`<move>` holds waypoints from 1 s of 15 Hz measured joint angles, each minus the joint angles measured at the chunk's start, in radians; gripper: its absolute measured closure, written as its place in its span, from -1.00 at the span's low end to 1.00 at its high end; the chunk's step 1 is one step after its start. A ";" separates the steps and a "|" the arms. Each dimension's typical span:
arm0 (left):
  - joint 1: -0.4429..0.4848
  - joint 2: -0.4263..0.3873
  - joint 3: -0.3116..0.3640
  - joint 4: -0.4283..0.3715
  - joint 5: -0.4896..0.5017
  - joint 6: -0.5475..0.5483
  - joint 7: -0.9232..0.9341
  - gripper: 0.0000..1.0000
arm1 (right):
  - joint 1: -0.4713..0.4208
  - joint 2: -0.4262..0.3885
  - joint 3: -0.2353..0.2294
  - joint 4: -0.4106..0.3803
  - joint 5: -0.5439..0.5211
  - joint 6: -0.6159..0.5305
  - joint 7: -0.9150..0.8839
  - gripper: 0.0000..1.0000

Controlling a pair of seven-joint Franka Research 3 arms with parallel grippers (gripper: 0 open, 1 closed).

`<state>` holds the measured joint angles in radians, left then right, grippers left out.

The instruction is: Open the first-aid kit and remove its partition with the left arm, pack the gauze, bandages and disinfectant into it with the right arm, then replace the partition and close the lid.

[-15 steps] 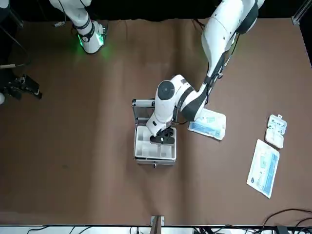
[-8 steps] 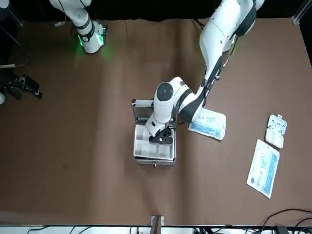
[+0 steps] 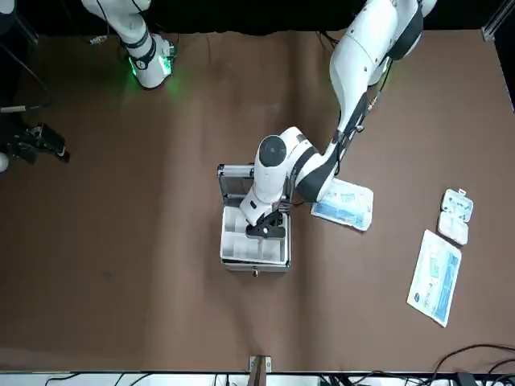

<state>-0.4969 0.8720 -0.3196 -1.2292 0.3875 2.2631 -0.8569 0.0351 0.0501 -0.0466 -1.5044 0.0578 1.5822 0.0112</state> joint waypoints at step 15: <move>-0.002 -0.002 -0.004 0.013 0.000 -0.060 0.001 0.93 | 0.000 0.000 -0.002 -0.001 0.000 0.000 0.000 -0.97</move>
<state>-0.4987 0.8695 -0.3236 -1.2167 0.3875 2.2027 -0.8554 0.0350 0.0501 -0.0485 -1.5051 0.0576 1.5821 0.0111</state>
